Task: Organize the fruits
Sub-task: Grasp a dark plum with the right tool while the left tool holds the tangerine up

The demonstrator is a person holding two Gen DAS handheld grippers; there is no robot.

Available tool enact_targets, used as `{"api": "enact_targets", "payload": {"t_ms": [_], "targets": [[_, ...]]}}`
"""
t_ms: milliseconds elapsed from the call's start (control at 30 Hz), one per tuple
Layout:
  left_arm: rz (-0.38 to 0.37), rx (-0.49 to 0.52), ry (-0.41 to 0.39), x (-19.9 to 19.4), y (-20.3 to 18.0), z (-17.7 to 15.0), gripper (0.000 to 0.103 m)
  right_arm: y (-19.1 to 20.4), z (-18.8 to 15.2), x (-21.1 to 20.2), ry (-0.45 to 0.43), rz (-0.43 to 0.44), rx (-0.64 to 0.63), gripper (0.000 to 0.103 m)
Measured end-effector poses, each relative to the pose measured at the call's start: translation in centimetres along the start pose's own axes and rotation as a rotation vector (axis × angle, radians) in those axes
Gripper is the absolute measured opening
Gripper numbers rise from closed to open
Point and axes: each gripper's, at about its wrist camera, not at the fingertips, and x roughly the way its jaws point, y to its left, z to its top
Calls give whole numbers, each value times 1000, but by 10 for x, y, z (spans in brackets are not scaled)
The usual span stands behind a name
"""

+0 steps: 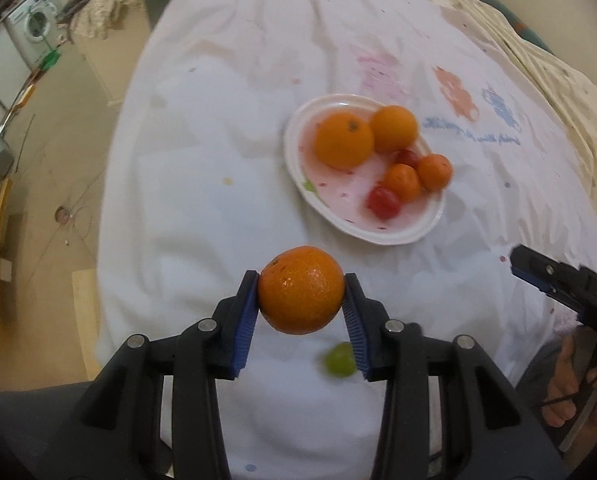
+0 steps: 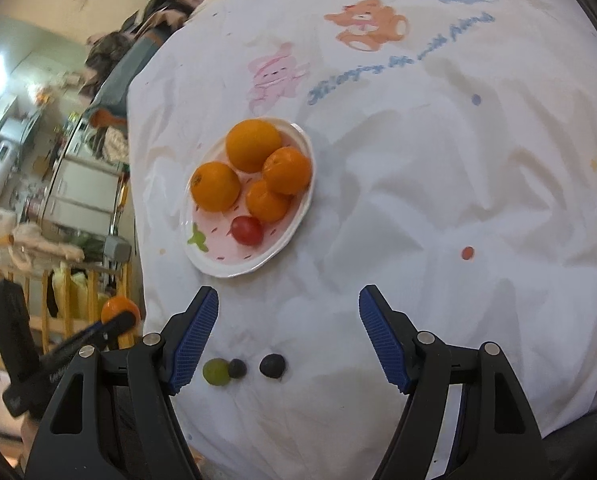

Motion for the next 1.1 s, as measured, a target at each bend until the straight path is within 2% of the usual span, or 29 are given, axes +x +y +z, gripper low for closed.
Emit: {"api": "enact_targets", "payload": {"t_ms": [133,300,467,600,633,700,800,900,933,1100], "targets": [[23,-25,-10,9,7,-4,37,18,-10,15,57,-11,-101,76],[-47,-70,-36,5,10,2,37,42,-31,44,168,-43,-253,75],[-52,-117,-39,2,19,4,37,57,-44,62,226,-60,-364,69],[-61,-169,-28,2,30,6,37,67,-59,80,289,-89,-467,58],[-67,-175,-26,2,31,6,37,69,-63,85,300,-114,-498,52],[-80,-182,-19,2,32,5,37,71,-70,96,321,-171,-558,47],[-88,-174,-13,3,29,4,37,76,-78,105,315,-247,-656,39],[-89,-159,-10,4,25,4,37,77,-79,106,304,-268,-685,33],[-90,-155,-9,4,24,4,37,76,-79,106,301,-278,-688,26],[-78,-149,-7,5,24,3,37,74,-77,101,300,-273,-689,26]]}}
